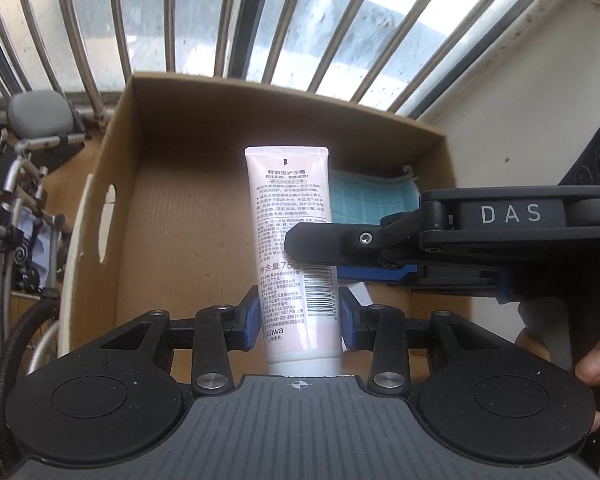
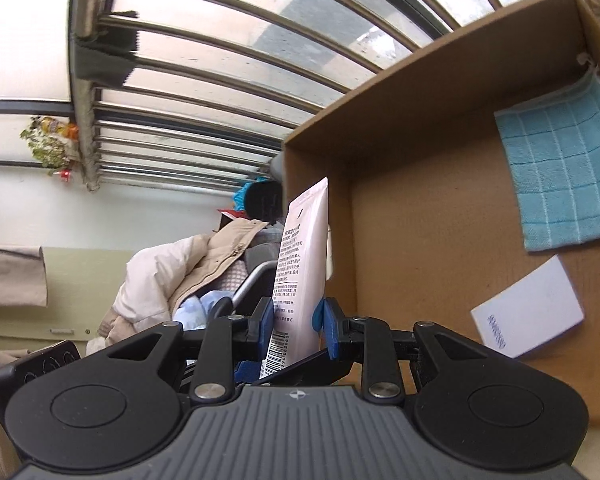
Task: Organize objects
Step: 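Lower the cream tube into the cardboard box and open the right gripper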
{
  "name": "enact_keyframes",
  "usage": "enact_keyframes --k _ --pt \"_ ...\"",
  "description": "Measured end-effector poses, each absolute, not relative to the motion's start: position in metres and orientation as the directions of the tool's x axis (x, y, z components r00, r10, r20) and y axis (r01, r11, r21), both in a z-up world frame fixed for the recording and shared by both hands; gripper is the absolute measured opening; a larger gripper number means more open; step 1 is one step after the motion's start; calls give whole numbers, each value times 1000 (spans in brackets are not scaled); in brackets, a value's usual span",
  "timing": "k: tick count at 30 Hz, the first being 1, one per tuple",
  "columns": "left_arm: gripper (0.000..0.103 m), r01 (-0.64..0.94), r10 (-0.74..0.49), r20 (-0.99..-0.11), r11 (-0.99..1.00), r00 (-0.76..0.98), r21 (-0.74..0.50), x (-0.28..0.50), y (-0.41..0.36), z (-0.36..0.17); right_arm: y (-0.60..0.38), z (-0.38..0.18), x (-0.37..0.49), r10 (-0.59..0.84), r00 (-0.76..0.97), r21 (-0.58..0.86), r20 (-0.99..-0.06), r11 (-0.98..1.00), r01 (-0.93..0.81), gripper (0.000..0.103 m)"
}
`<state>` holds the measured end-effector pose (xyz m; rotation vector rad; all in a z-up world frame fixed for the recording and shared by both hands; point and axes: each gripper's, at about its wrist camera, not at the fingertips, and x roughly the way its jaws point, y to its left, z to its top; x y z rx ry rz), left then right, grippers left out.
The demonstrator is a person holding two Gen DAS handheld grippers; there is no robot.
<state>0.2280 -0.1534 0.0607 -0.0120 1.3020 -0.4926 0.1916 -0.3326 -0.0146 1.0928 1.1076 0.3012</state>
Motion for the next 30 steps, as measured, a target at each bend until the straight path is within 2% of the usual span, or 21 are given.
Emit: enact_keyframes --k 15,26,27,29,30 --pt "38 229 -291 -957 930 -12 -286 306 -160 -49 -341 -133 275 677 332 746 -657 521 414 30" --pt "40 224 -297 -953 926 -66 -304 302 -166 -69 -337 -156 278 619 279 674 -734 614 410 31" --pt "43 226 -295 -953 926 -67 -302 301 -165 -68 -337 -156 278 613 277 668 -740 619 412 31" --pt "55 229 -291 -955 927 -65 -298 299 -163 -65 -339 -159 276 595 259 642 -761 633 433 36" --pt "61 230 -288 -956 928 -59 -294 298 -162 -62 -339 -160 275 588 251 631 -769 635 445 45"
